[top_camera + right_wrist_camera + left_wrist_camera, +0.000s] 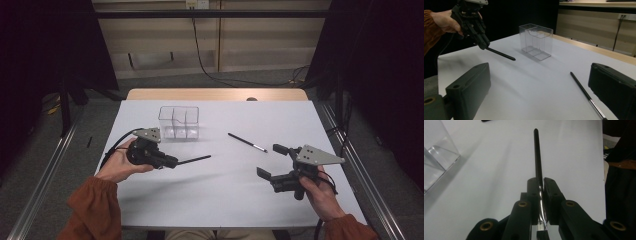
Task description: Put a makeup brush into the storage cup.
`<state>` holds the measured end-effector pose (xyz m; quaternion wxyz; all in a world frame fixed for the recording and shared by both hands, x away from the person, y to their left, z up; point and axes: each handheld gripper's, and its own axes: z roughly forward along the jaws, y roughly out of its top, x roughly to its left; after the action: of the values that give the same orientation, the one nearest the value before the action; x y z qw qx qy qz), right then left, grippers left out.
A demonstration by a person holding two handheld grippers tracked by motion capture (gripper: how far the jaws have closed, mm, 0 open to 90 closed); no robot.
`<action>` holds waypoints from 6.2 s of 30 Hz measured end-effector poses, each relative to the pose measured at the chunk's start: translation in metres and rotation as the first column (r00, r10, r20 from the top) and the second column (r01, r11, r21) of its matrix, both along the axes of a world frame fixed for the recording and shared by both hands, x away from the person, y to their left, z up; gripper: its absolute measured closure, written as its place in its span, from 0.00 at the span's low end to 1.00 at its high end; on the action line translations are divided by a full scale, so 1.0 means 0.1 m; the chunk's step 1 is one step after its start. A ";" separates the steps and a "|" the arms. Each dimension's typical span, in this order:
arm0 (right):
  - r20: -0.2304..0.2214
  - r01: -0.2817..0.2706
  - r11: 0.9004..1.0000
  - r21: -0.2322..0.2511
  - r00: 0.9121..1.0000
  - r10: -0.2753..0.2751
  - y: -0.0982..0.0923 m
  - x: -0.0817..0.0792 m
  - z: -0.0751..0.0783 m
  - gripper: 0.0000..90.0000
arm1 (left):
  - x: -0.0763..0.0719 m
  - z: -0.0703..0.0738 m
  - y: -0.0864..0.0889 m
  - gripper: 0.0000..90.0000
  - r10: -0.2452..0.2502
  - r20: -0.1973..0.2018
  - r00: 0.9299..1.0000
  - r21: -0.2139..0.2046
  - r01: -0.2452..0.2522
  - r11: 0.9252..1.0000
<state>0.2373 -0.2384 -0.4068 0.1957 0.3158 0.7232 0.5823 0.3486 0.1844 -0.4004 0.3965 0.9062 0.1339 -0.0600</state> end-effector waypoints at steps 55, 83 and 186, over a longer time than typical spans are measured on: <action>-0.481 -0.618 0.636 -0.463 0.777 0.406 0.81 0.56 0.02 0.13 | -0.19 -0.03 -0.56 0.93 -0.179 0.025 0.984 0.044 0.178 0.983; -0.616 -0.706 0.419 -0.572 0.706 0.349 1.15 0.73 -0.04 0.63 | -0.21 -0.08 -0.68 0.93 -0.221 0.008 0.975 0.036 0.221 0.975; -0.576 -0.629 0.544 -0.555 0.762 0.294 0.76 0.71 -0.15 0.93 | -0.29 -0.07 -0.39 0.04 0.164 0.088 0.983 -0.083 -0.156 0.984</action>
<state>0.3085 -0.1621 -0.4216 -0.0209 0.1206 0.9726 0.1977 0.3198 0.1454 -0.4075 0.4402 0.8786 0.1850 0.0100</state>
